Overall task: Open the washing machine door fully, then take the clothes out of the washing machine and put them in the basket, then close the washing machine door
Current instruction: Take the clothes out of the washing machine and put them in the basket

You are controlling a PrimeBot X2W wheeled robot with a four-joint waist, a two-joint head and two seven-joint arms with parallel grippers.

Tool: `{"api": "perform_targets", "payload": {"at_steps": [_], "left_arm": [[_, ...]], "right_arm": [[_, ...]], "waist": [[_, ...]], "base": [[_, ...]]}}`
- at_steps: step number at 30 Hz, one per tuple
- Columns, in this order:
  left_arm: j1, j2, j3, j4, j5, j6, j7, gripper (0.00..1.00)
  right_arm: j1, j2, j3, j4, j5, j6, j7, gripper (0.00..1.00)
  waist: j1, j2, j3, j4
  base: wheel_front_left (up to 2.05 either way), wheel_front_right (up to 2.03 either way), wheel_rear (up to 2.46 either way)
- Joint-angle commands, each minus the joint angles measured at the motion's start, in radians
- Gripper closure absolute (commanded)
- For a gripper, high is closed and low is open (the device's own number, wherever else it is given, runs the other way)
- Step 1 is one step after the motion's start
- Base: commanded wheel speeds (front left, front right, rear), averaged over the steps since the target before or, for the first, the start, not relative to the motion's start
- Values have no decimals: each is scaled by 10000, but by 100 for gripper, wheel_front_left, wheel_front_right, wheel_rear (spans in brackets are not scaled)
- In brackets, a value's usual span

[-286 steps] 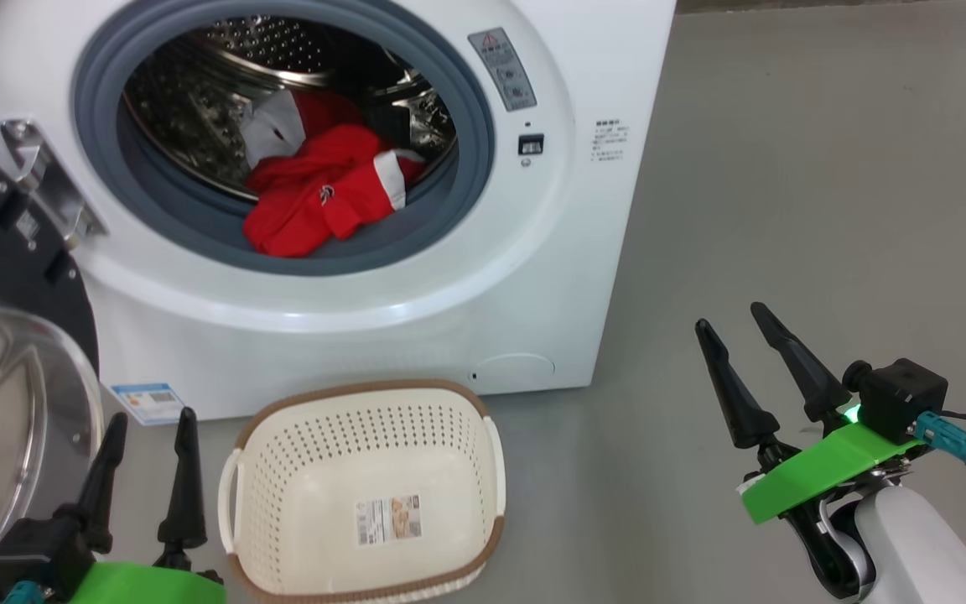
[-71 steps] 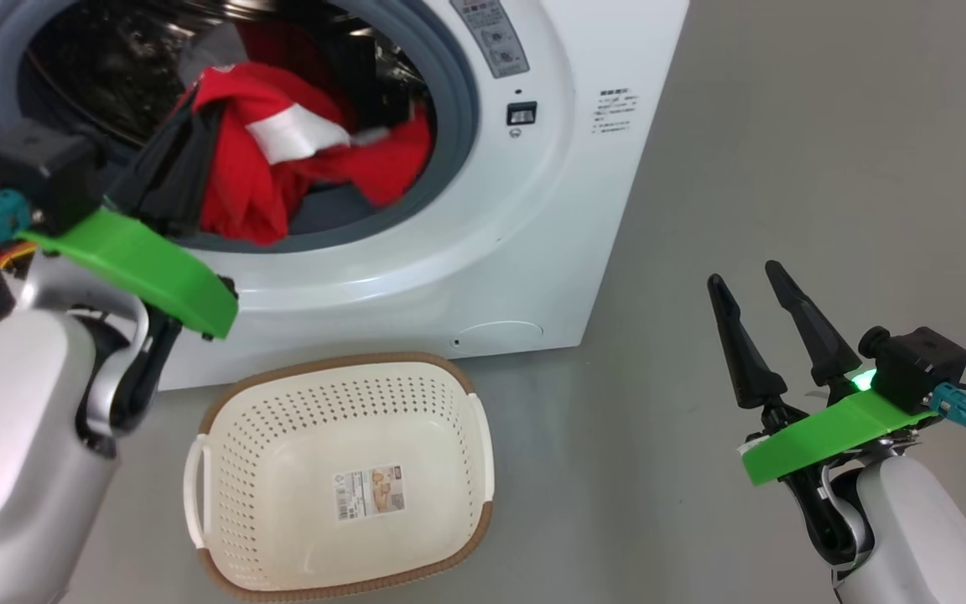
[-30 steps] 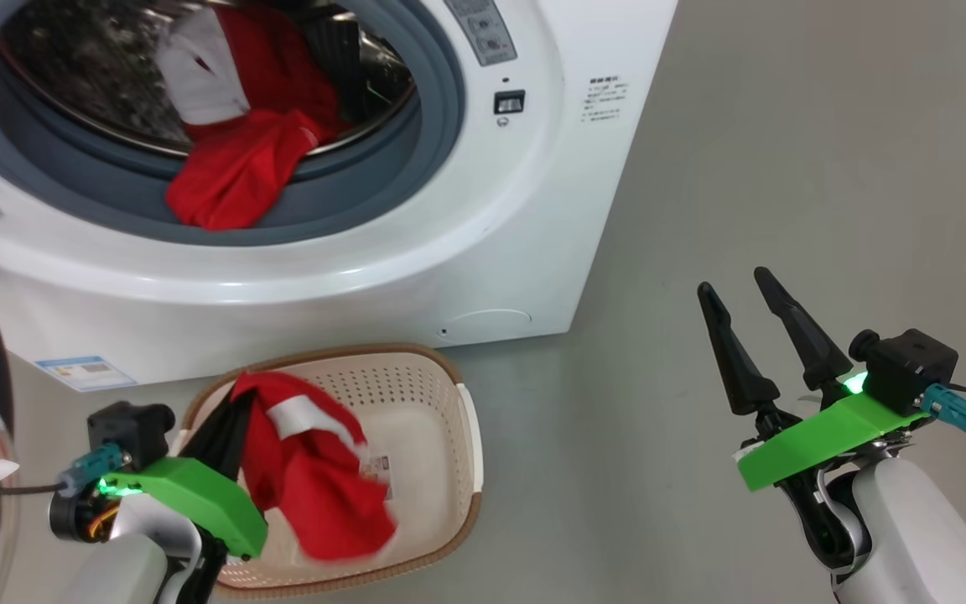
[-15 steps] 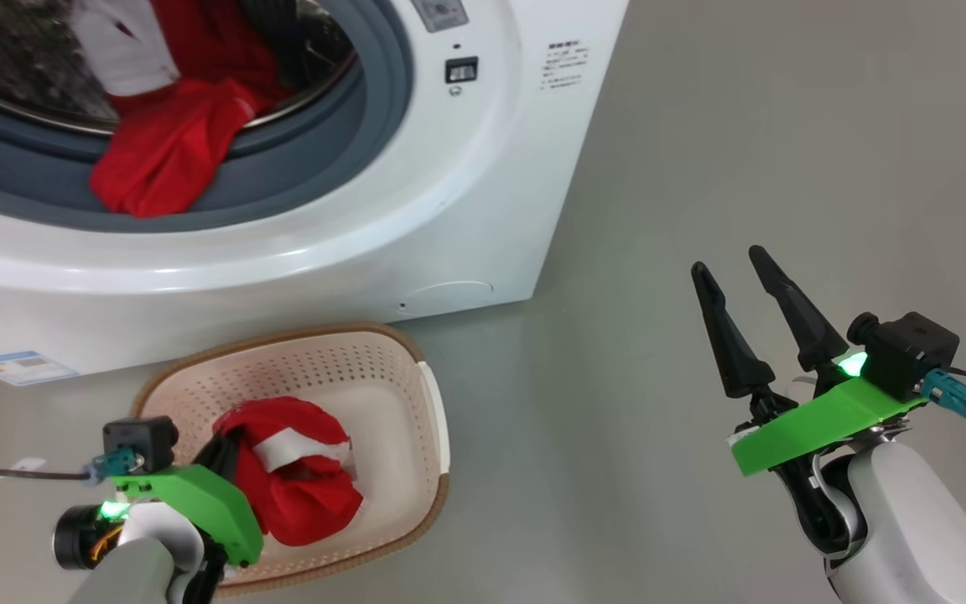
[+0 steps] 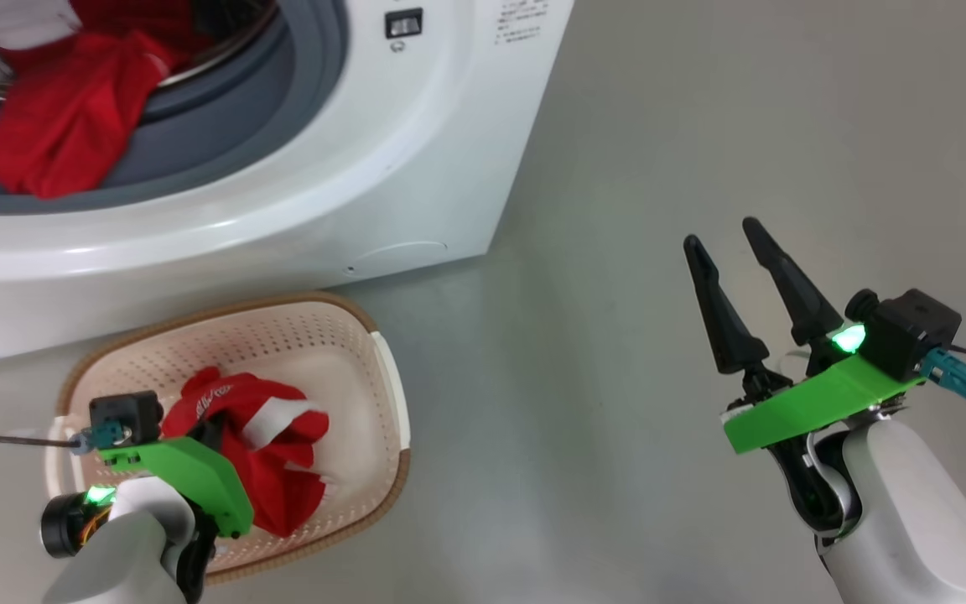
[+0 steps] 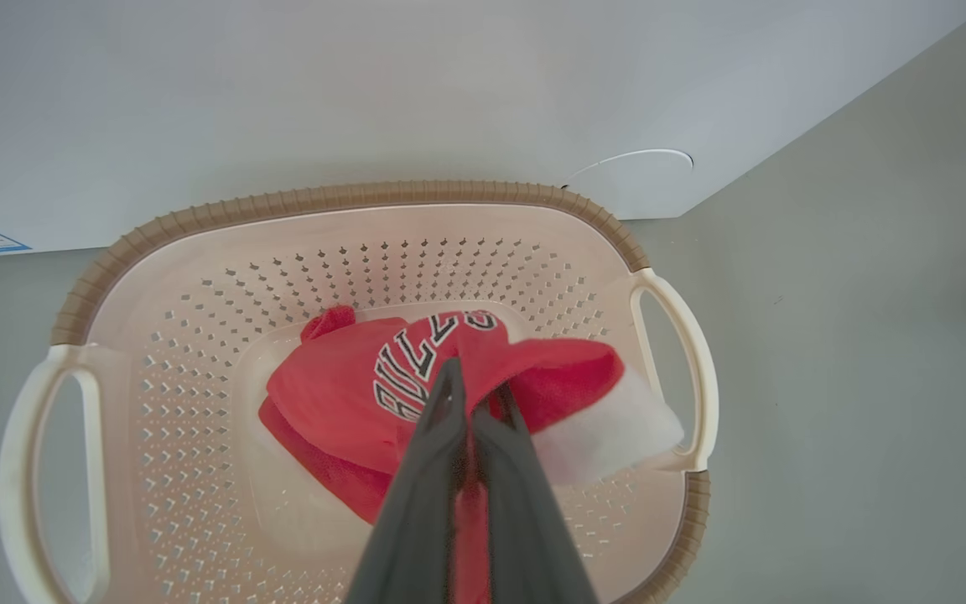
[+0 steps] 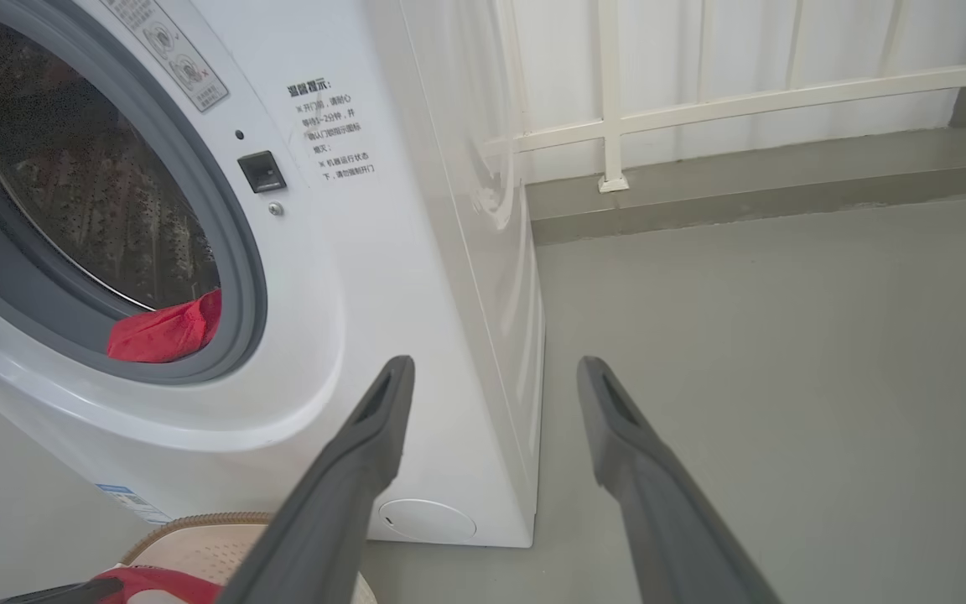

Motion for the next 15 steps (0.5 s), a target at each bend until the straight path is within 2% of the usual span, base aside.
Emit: {"api": "perform_targets", "payload": {"at_steps": [1,9,10,11,12,15], "left_arm": [[-250,212,167,21,-113,-25,-40,100],[-547,184,-46,472,-386,-27,193,100],[-559,166,-58,527,-440,-27,284,77],[-580,157,-77,561,-476,-27,325,43],[-594,158,-102,580,-504,-27,327,0],[-575,162,-193,575,-603,-28,311,0]], "right_arm": [[-114,13,161,-289,-61,16,-118,0],[-276,115,190,-376,-97,16,-118,0],[-286,120,193,-376,-101,16,-118,0],[-296,125,193,-370,-106,16,-118,0],[-303,132,190,-363,-112,16,-118,0],[-312,165,187,-307,-138,16,-118,0]], "waist": [[0,0,311,-257],[0,0,649,-465],[0,0,668,-478],[0,0,681,-483],[0,0,686,-483],[0,0,652,-436]], "base": [[0,0,0],[0,0,0],[0,0,0],[0,0,0],[0,0,0],[0,0,0]]}}
